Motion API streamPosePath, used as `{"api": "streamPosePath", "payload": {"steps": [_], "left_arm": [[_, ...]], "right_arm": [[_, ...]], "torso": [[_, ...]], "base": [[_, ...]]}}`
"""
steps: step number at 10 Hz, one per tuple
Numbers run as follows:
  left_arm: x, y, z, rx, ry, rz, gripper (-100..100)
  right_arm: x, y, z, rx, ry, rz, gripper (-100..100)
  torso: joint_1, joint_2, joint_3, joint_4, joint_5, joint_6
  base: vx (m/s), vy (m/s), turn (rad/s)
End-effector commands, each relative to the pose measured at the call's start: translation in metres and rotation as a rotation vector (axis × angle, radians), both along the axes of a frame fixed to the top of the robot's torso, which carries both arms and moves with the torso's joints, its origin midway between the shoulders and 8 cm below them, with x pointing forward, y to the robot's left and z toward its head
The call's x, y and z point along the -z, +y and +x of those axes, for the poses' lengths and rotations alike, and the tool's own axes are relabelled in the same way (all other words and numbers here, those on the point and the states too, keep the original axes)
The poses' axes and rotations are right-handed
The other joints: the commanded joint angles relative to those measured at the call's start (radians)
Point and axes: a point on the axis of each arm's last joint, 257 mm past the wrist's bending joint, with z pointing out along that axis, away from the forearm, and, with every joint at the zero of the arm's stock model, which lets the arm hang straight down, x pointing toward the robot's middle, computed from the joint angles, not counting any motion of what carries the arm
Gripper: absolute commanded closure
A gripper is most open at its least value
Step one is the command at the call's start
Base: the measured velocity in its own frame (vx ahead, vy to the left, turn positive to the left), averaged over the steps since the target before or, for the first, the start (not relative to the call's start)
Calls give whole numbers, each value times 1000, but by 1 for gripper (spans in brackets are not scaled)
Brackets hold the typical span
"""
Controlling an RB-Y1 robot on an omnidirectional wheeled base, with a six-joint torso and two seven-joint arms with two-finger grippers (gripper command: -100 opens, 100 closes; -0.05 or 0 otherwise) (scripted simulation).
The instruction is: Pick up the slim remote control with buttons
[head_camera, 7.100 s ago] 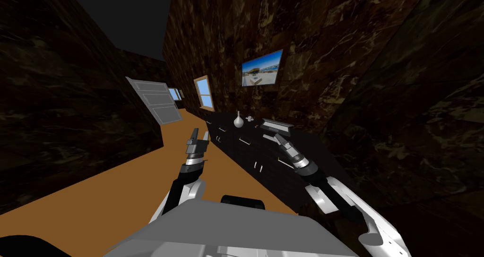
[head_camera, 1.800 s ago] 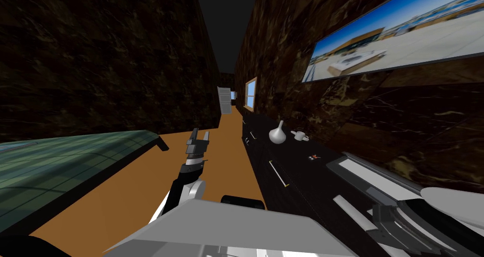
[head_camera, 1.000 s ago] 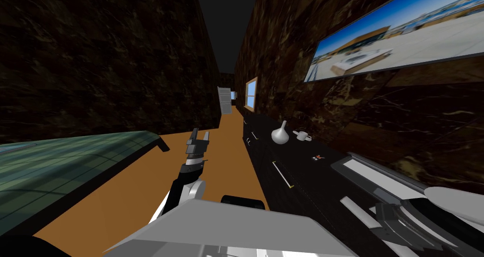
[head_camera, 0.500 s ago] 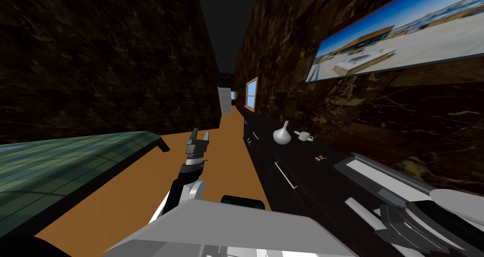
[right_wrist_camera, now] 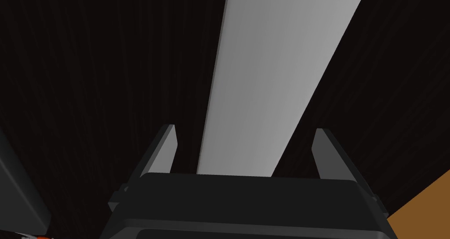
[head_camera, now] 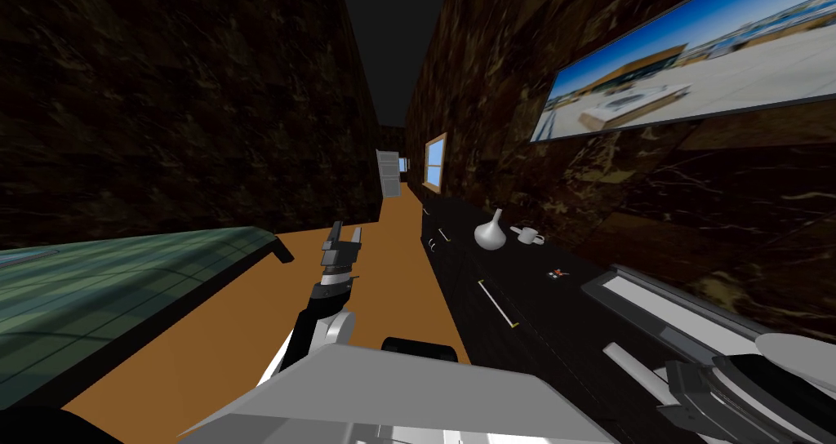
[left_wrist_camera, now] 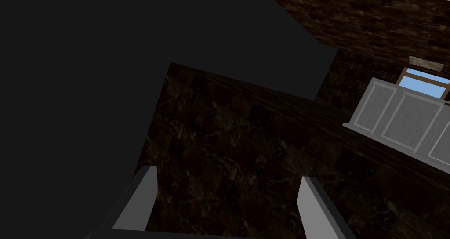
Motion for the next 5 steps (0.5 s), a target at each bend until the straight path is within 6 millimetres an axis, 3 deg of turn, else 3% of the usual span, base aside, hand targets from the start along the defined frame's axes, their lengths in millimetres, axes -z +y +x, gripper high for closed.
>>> {"api": "streamPosePath", "payload": {"steps": [1,5], "left_arm": [[0,0,0,0,0,0,0],[0,0,0,0,0,0,0]], "right_arm": [[0,0,0,0,0,0,100],[0,0,0,2,0,0,100]], "torso": [[0,0,0,0,0,0],[-1,0,0,0,0,-1]], "base": [[0,0,0],[0,0,0]]}}
